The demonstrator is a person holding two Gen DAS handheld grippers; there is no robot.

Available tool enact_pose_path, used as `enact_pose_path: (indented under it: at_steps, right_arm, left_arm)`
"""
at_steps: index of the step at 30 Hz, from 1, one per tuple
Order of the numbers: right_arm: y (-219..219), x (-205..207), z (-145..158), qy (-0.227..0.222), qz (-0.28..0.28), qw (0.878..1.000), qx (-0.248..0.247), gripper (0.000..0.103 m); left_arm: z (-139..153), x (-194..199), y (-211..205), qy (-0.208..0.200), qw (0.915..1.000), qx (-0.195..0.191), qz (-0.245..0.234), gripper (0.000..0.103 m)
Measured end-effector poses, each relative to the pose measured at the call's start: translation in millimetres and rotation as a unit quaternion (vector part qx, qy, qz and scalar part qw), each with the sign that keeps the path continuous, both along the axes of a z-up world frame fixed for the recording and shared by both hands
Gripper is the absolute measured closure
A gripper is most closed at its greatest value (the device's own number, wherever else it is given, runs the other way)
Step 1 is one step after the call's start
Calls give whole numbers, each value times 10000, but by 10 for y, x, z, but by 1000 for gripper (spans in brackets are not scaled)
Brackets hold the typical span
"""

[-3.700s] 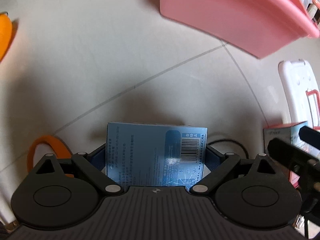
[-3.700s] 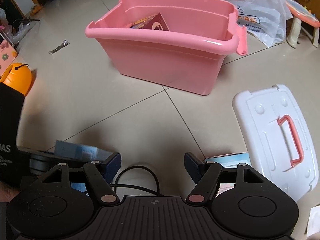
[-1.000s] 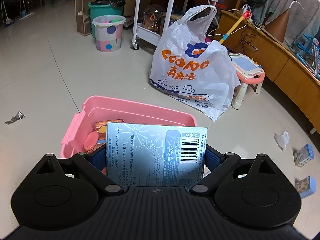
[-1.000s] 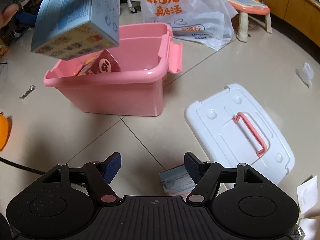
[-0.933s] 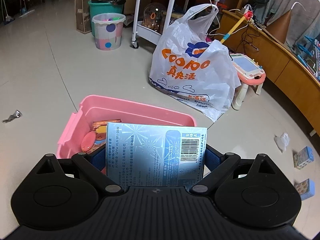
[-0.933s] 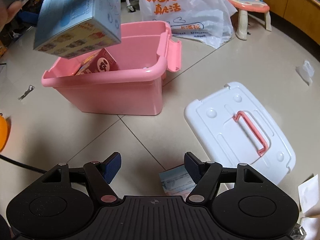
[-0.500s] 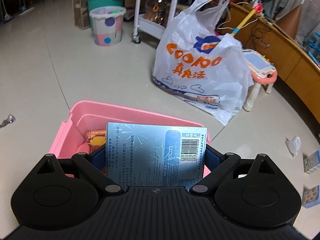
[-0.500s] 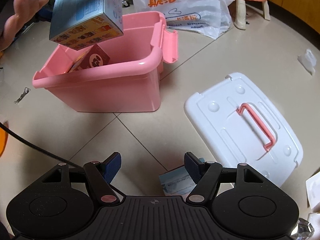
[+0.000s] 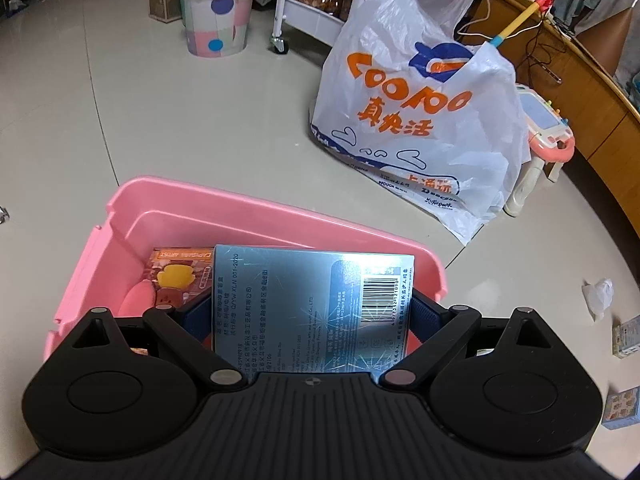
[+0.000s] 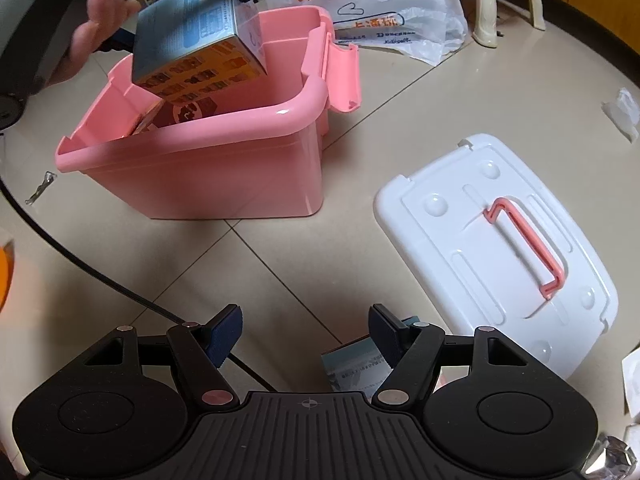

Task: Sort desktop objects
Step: 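Lower the box into the bin and open the left gripper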

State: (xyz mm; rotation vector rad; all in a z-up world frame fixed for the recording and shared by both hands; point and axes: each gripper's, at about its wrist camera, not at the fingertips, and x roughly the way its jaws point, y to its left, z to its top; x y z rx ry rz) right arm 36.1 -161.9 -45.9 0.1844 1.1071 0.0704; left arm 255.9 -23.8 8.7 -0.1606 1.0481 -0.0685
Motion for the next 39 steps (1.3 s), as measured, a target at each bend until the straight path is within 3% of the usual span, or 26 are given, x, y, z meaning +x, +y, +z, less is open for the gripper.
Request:
enact_pose_path:
  at_steps: [24,39]
  right_arm:
    - [110,124,-150,151,195,9997,-7,37]
    - [149,175,-212,219,261,9994,4,37]
  left_arm:
    - [-656,369,-144,608,9970,399,-262,7]
    - [-713,364,-217,589,9962,543,-348,5]
